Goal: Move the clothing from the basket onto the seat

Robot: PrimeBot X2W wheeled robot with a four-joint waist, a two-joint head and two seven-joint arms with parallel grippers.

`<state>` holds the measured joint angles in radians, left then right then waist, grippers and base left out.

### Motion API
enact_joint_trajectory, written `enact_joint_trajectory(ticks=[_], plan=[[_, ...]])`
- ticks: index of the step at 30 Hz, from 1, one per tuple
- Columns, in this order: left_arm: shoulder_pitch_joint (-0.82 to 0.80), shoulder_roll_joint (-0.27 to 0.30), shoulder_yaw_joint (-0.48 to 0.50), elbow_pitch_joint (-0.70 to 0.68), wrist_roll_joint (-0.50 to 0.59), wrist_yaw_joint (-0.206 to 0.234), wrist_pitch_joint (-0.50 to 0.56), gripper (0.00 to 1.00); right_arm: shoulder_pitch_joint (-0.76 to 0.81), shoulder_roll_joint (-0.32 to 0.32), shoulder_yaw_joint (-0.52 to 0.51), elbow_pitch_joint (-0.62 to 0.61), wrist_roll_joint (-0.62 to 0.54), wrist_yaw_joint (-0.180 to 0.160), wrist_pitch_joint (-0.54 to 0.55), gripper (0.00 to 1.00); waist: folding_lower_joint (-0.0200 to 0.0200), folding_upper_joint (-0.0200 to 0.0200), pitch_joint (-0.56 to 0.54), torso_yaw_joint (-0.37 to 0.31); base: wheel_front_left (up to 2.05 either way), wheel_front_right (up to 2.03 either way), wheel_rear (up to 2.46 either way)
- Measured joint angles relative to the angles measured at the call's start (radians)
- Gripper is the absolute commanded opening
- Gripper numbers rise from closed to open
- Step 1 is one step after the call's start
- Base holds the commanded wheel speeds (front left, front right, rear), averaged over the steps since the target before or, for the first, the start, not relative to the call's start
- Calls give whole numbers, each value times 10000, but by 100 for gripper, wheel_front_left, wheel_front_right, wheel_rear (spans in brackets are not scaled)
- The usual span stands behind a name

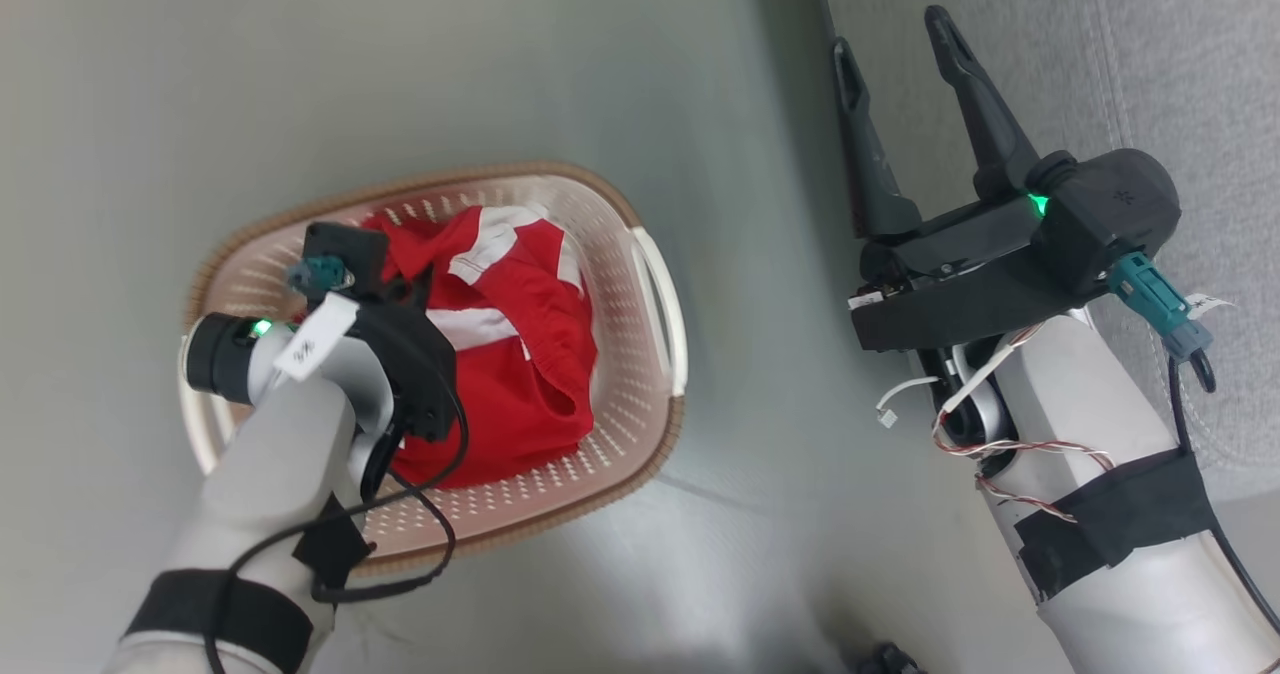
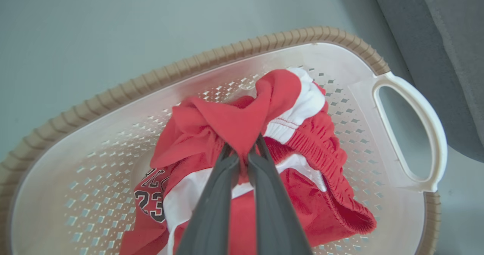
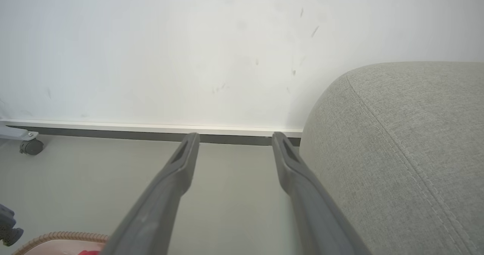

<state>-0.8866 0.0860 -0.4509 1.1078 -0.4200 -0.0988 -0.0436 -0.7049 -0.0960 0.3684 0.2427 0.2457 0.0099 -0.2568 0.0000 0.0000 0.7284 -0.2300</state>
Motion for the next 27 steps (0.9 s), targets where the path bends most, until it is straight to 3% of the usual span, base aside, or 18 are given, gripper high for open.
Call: enact_joint_trajectory(ticks=[13, 27], plan=[[837, -230, -31, -378, -105, -84, -1586, 0, 379, -282, -345, 522, -2, 163, 0, 100, -1, 0, -1664, 713, 0, 0, 0], [1823, -221, 265, -1317, -278, -161, -2004, 0, 1612, -543, -529, 1034, 15, 307, 0, 100, -2, -1, -3670, 1344, 0, 0, 0]])
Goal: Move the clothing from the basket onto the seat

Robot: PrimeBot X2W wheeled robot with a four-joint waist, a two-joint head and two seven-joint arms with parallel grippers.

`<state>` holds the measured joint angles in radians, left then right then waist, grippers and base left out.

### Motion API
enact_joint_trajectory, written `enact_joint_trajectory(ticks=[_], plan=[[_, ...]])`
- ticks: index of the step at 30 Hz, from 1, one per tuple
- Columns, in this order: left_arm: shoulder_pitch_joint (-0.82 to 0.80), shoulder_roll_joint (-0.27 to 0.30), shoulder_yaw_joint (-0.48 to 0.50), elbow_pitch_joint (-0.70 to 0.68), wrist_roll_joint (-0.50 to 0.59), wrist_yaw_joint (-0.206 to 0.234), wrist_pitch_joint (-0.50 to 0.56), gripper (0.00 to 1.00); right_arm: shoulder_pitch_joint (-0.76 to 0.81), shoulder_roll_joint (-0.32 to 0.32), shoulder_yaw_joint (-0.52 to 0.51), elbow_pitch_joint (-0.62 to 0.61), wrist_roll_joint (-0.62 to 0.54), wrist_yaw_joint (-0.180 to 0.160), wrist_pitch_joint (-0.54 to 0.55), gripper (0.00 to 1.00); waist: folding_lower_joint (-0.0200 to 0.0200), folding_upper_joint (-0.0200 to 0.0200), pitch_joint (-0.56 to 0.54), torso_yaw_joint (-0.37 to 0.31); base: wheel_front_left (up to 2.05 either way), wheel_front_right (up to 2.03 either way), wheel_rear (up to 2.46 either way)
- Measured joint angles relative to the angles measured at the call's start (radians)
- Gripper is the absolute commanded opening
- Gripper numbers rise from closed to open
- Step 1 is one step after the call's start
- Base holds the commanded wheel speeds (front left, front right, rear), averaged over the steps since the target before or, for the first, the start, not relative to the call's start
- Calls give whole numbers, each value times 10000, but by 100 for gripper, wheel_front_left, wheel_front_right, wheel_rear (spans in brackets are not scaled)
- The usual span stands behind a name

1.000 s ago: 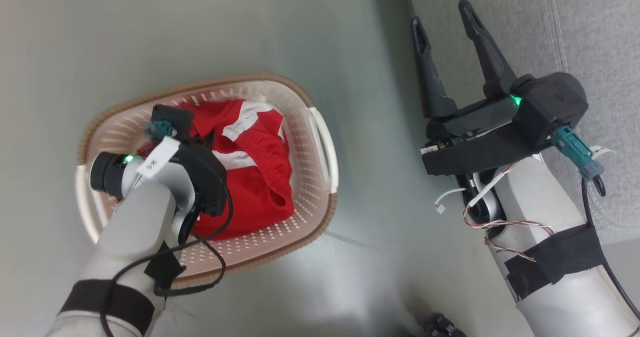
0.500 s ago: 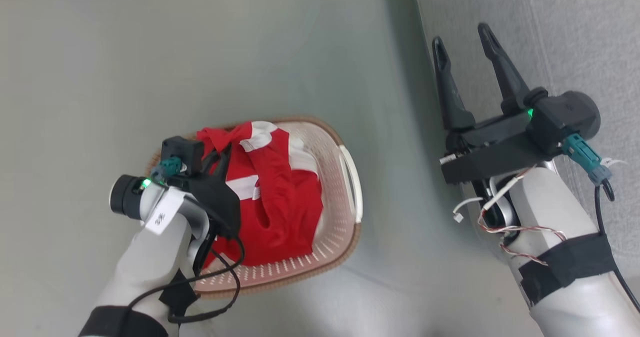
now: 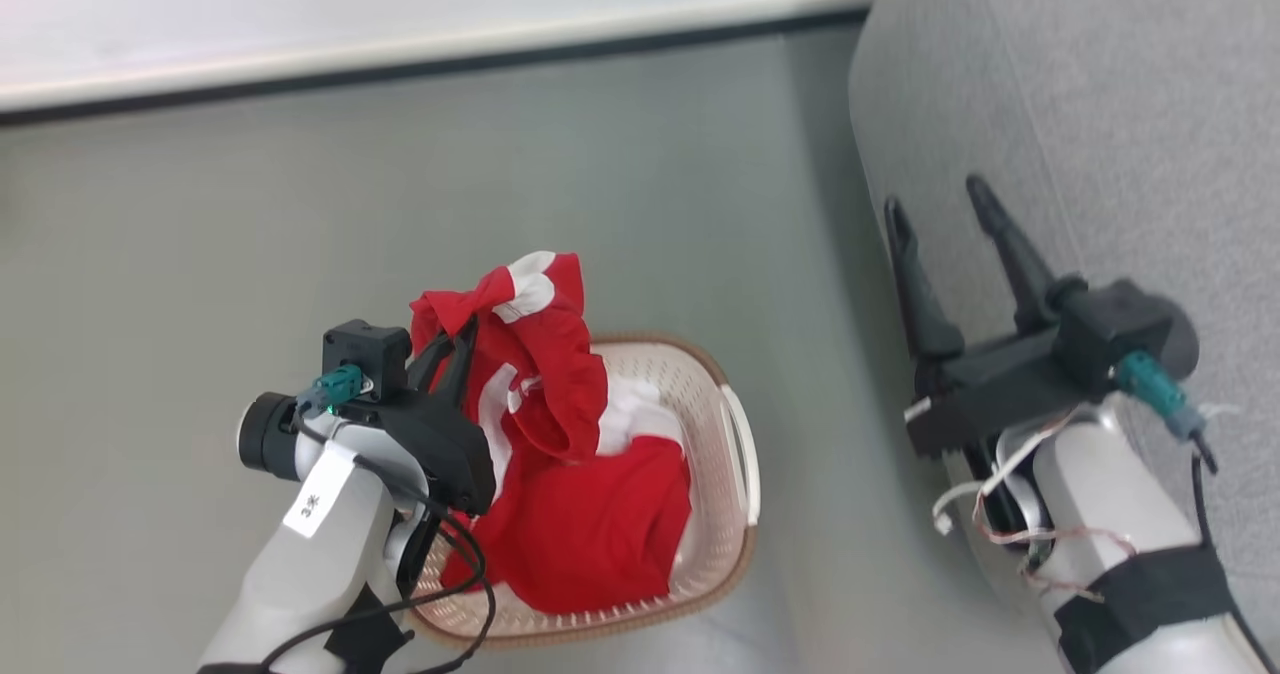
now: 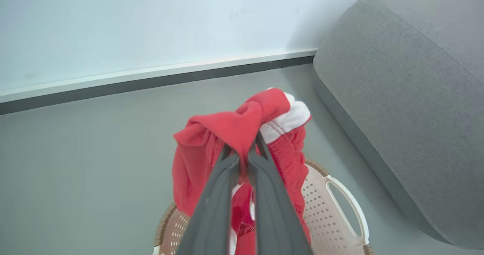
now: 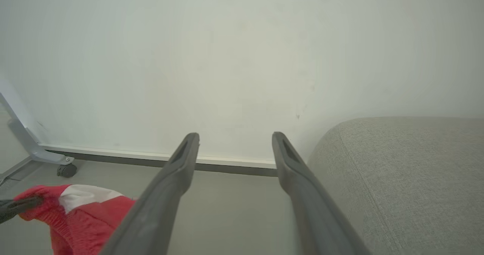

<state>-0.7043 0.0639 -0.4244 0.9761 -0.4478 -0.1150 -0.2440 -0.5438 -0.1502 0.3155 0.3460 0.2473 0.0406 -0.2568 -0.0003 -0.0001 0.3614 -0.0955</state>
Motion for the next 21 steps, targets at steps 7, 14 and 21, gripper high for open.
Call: enact_joint_trajectory(ticks=[7, 14, 21], plan=[[549, 100, 232, -688, -88, 0, -56, 0, 477, 12, 40, 188, 75, 50, 0, 100, 0, -1, -798, 211, 0, 0, 0], [992, 130, 437, -1783, -255, 6, -56, 0, 860, 23, 65, 278, 92, 127, 0, 100, 0, 0, -1635, 360, 0, 0, 0], [1427, 146, 562, -3028, -244, 96, -58, 0, 1403, 19, 130, 311, 107, 213, 0, 100, 1, 0, -2360, 444, 0, 0, 0]])
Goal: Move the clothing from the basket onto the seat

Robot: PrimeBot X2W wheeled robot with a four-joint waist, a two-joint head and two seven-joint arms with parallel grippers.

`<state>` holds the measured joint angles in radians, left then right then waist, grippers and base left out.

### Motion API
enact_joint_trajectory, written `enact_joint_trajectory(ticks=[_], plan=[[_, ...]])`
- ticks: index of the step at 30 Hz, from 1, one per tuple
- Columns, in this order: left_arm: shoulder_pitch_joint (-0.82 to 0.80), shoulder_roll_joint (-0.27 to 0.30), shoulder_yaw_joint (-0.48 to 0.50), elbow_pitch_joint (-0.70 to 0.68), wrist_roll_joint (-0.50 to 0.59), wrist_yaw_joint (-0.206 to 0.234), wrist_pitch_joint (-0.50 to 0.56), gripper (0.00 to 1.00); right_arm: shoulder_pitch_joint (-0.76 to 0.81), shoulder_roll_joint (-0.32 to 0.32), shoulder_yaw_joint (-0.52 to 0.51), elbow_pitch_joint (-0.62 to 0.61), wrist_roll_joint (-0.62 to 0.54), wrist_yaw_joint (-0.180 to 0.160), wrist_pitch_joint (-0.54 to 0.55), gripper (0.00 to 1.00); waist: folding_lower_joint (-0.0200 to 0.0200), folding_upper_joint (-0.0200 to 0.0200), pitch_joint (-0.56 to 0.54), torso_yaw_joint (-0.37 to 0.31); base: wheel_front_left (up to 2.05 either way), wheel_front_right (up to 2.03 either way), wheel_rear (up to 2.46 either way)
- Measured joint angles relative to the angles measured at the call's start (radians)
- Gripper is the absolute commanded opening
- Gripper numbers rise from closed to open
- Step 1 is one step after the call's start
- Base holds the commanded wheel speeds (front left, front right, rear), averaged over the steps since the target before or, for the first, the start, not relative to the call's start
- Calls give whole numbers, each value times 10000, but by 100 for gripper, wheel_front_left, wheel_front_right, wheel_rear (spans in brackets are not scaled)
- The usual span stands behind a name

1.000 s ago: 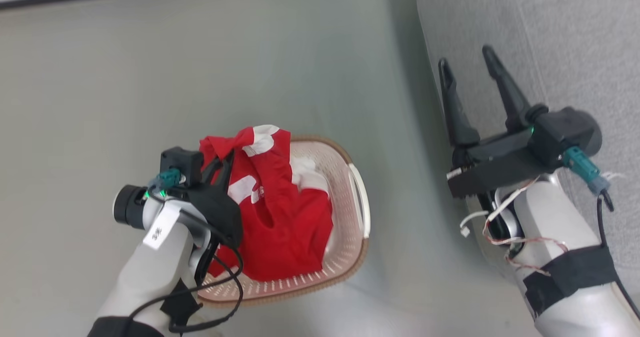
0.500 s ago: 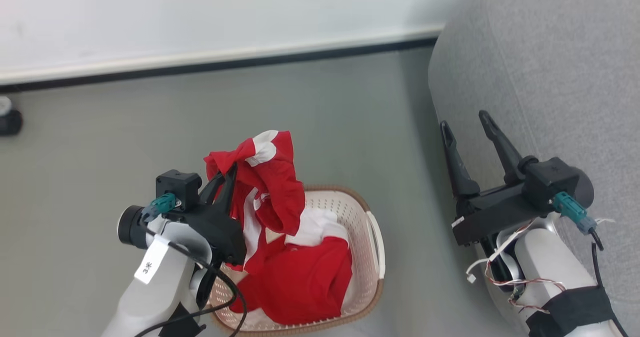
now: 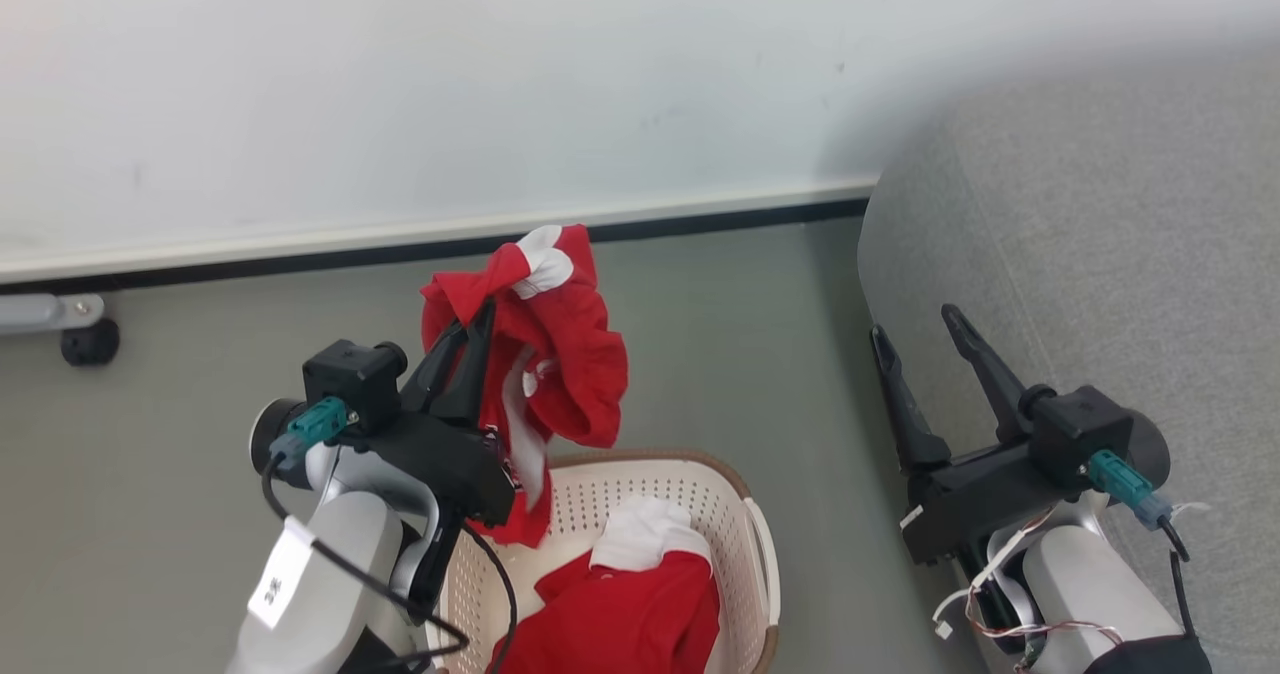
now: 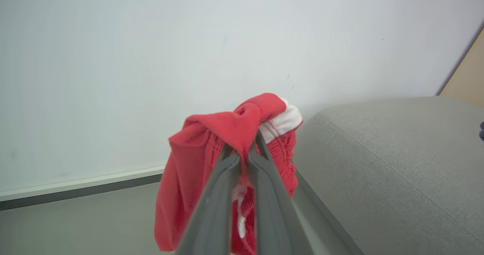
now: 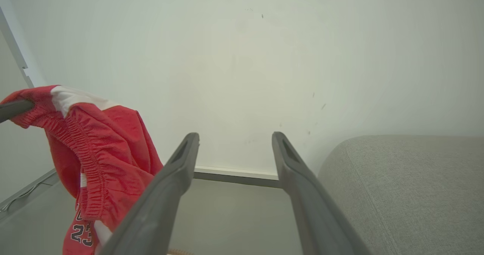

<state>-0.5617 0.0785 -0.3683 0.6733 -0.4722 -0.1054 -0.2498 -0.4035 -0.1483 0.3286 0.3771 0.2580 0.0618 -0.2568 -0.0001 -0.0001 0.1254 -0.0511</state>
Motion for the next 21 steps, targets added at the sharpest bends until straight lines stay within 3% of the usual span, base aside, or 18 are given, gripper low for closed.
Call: enact_joint_trajectory(ticks=[10, 21], plan=[[1016, 125, 33, -2253, 295, 176, -2, 0, 665, -4, 115, -81, 67, 59, 2, 100, 1, 0, -764, -6, 0, 0, 0], [1875, 311, -111, -3845, 426, 360, -2, 0, 1074, 31, 244, -215, 102, 86, 2, 100, 2, 1, -1067, -78, 0, 0, 0]])
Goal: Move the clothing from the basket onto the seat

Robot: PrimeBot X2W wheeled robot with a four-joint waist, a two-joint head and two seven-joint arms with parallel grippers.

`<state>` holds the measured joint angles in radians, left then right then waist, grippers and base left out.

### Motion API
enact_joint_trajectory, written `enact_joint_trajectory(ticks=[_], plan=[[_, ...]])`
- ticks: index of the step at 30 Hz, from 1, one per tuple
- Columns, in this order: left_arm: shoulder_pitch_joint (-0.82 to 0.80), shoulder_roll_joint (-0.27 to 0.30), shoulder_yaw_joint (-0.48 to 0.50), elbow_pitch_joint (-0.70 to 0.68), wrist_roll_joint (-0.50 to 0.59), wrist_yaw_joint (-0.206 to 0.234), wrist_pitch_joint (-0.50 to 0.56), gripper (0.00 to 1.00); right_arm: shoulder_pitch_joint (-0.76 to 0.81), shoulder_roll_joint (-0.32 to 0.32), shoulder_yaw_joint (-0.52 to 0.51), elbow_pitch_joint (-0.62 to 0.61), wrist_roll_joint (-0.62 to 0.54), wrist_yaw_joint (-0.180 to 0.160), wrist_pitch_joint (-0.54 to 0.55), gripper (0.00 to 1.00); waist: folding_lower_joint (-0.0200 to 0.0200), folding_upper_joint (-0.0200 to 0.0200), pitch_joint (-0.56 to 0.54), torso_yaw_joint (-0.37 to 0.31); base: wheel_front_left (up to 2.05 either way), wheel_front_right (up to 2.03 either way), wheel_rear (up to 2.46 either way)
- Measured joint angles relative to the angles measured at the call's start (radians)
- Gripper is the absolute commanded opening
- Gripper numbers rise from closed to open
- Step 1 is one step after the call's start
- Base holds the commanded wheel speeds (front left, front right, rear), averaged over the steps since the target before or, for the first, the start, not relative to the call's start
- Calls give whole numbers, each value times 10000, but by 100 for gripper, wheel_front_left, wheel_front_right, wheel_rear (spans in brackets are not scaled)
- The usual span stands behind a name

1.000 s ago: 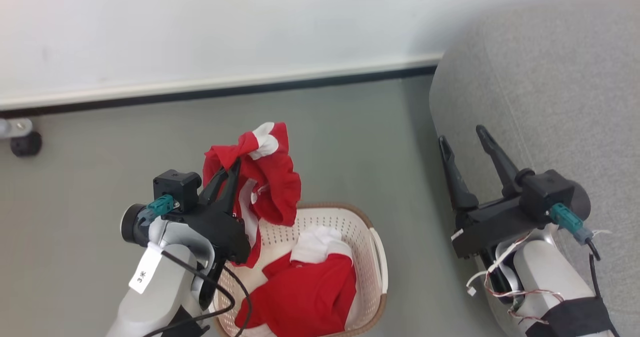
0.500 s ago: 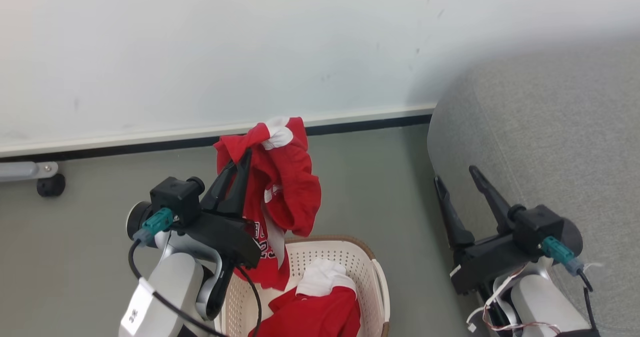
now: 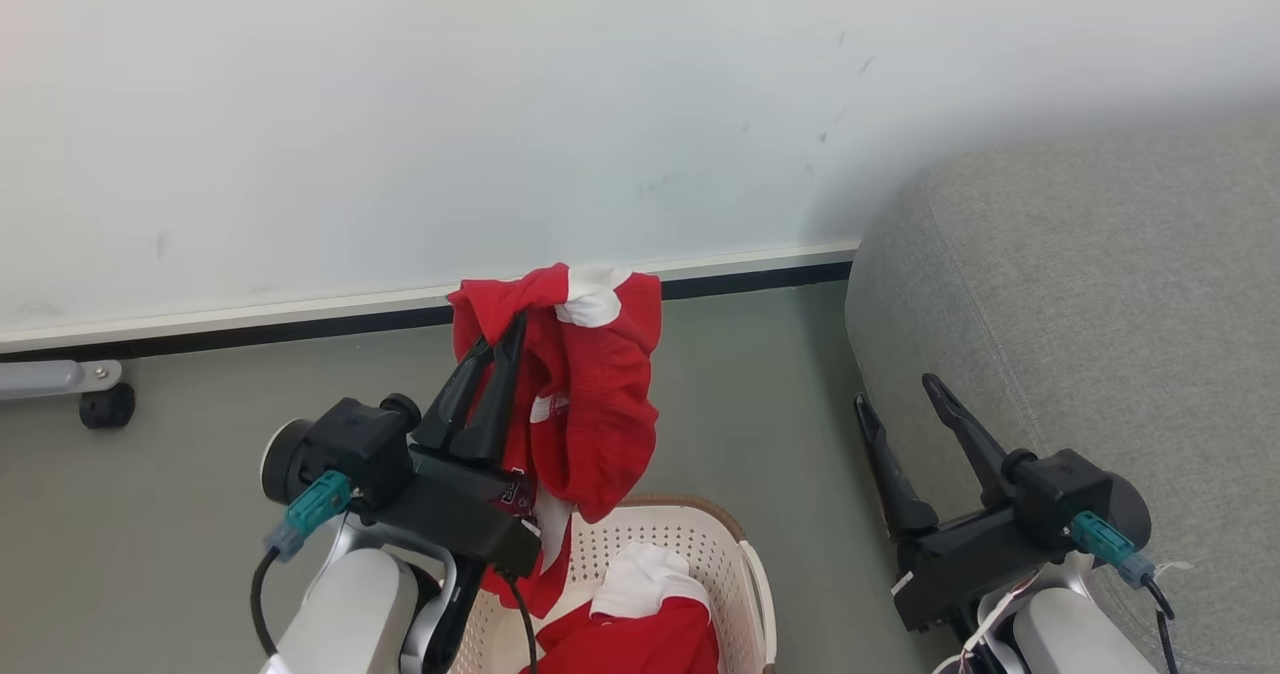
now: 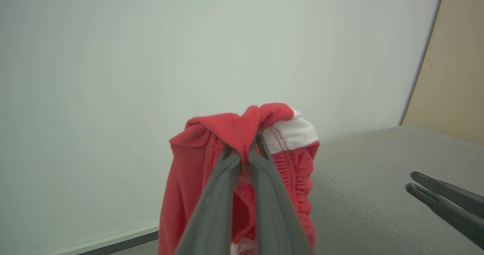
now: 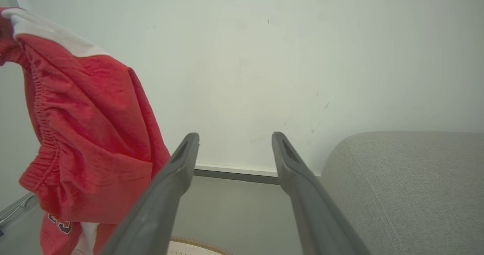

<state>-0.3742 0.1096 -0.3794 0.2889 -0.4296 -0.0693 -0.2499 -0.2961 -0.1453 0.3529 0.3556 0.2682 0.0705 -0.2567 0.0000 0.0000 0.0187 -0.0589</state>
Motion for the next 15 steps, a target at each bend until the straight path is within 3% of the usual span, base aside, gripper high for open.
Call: enact_joint_trajectory(ticks=[15], plan=[[346, 153, -46, -1127, 29, 339, 385, 0, -8, 140, 393, -251, -2, 90, 0, 100, 0, 0, 28, -53, 0, 0, 0]])
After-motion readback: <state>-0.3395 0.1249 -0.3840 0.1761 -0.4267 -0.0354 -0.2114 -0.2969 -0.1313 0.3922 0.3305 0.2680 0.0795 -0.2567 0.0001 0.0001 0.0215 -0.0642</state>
